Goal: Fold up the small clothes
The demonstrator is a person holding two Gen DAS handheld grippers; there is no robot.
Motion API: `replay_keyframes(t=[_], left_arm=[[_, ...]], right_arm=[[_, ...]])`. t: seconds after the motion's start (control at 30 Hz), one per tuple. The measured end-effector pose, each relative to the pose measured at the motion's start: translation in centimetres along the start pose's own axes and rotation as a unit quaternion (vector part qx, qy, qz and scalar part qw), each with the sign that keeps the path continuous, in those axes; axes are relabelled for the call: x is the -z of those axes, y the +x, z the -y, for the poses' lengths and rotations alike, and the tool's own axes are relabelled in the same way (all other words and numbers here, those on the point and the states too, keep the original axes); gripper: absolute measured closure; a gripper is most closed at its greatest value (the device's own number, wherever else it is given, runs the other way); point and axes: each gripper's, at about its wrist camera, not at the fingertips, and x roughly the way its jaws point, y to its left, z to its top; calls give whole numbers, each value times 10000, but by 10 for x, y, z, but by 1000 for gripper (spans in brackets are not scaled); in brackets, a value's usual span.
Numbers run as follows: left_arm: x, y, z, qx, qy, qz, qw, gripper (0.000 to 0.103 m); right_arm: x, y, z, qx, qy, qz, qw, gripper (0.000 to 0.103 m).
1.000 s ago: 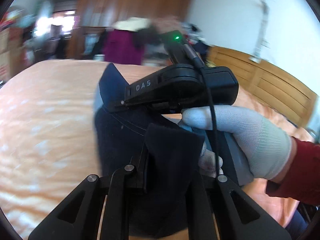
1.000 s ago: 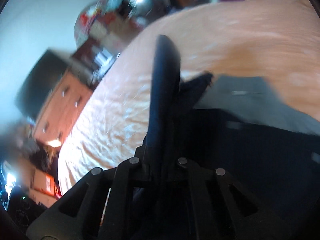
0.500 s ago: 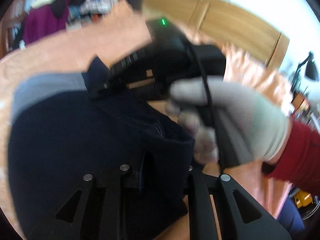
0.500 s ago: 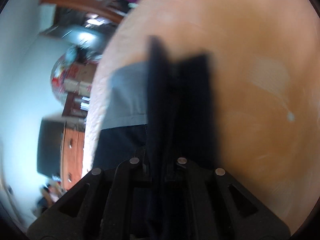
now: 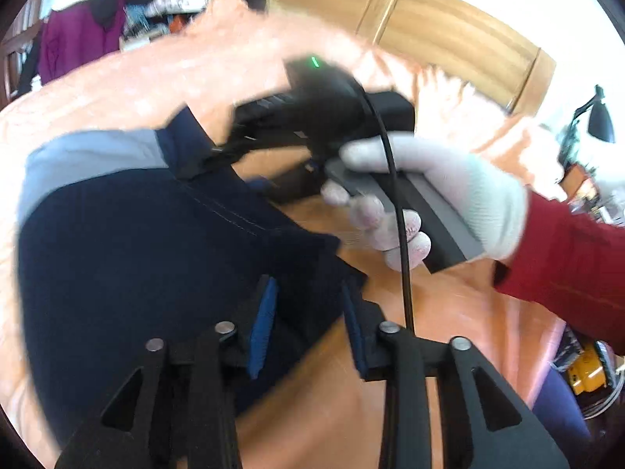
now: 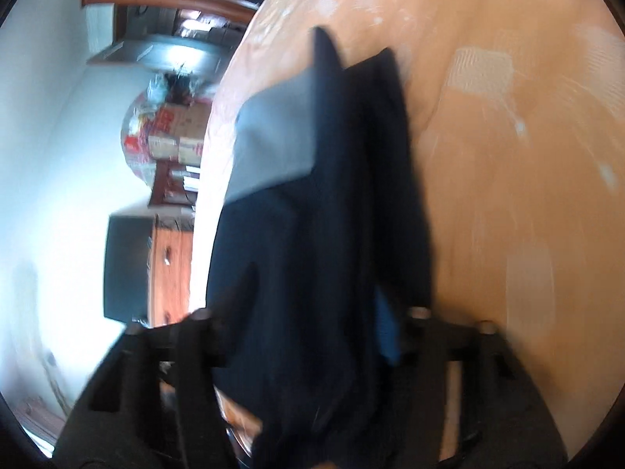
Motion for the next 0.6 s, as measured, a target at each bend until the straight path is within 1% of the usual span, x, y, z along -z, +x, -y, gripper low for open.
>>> replay_keyframes(t=[0.03,0.1,0.17,0.2,0.23,0.27,0.33,0.4,0.43,0.47,0.5,0.53,0.57,0.6], left_arm=[[4,-14,-1,-24,-26,82,10000,62],[19,-52,-6,-218,-142,321,9991,60],[33,-83,-16,-573,-235,524,9967,56],[44,-95,-25,-894,-288,548,9941,54],[48,-101,-31,-1038,-352,523,9926,54],[55,-104,-40,-1148,-456,473,9912,54],[70,-107,-61,-1362,-668,333,9879,54],[81,-101,-74,-1458,-809,199,9858,54],[87,-100,-74,-1464,-865,167,9853,54],[81,-92,-76,-1456,-896,129,9852,54],[80,-85,-78,-1450,-885,117,9854,54],[80,-81,-70,-1414,-872,132,9860,54],[81,-78,-70,-1353,-859,138,9870,54],[79,-69,-70,-1330,-823,81,9877,53]], right_arm=[[11,-4,-7,82,-65,-46,9999,34],[27,-13,-12,199,-168,-83,9996,32],[47,-19,-18,309,-228,-180,9991,31],[50,-23,-18,343,-271,-171,9989,31],[58,-25,-22,387,-347,-154,9985,30],[62,-27,-17,420,-367,-146,9983,30],[62,-23,-18,441,-409,-127,9981,29],[62,-13,-19,511,-407,-142,9978,29],[62,-9,-22,551,-400,-119,9976,29],[61,-6,-20,586,-400,-57,9975,33],[65,-8,-18,610,-410,17,9973,41],[65,-5,-19,661,-408,89,9969,77],[68,-7,-14,674,-342,191,9970,100],[72,-12,-9,643,-270,313,9971,100]])
